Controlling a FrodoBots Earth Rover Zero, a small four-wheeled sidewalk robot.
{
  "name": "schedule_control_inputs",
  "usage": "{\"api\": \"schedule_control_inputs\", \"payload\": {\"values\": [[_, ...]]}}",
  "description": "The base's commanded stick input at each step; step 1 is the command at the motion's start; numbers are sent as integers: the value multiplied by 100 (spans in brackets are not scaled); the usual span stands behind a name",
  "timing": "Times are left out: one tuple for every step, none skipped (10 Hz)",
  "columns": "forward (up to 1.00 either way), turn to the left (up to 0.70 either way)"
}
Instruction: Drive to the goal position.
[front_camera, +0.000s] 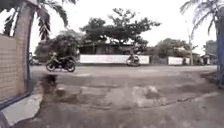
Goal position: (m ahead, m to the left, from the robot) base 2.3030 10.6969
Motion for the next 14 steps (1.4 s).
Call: {"api": "schedule_control_inputs", "payload": {"values": [[70, 0], [70, 0], [70, 0], [70, 0], [70, 0], [70, 0], [70, 0], [70, 0], [70, 0], [70, 0], [70, 0], [70, 0], [70, 0], [70, 0]]}}
